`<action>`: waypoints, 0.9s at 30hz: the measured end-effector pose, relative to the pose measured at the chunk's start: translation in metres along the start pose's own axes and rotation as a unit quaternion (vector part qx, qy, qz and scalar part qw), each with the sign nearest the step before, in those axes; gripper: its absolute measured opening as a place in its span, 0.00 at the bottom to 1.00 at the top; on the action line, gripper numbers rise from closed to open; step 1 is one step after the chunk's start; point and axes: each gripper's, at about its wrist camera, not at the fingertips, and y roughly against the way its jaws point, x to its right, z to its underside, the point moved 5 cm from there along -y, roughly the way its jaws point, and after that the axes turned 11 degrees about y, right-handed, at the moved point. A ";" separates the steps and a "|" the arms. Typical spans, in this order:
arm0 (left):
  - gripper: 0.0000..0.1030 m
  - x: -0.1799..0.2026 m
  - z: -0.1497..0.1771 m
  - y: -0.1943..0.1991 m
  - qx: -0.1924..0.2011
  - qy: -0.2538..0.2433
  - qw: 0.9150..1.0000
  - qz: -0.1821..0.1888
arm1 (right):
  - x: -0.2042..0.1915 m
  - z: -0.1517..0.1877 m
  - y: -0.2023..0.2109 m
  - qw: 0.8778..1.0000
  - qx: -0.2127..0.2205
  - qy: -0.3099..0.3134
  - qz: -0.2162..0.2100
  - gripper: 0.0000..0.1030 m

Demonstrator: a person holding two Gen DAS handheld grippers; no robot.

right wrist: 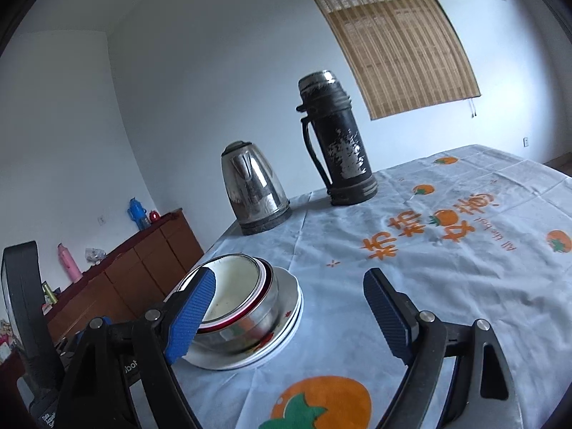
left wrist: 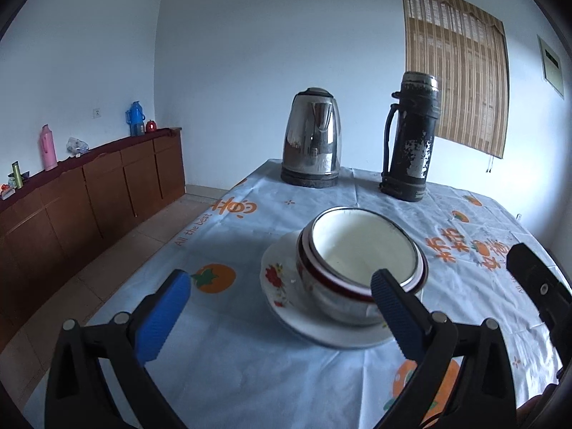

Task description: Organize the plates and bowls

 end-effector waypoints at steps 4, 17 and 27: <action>0.99 -0.005 0.009 0.013 0.006 -0.002 1.000 -0.009 | 0.000 0.005 0.020 1.000 0.013 0.005 0.010 0.84; 0.99 -0.008 0.024 0.040 0.030 -0.011 0.999 -0.018 | -0.010 0.011 0.055 0.998 0.045 0.030 0.023 0.84; 0.99 -0.005 0.025 0.049 0.035 -0.017 0.999 -0.017 | -0.013 0.009 0.065 0.996 0.065 0.049 0.034 0.87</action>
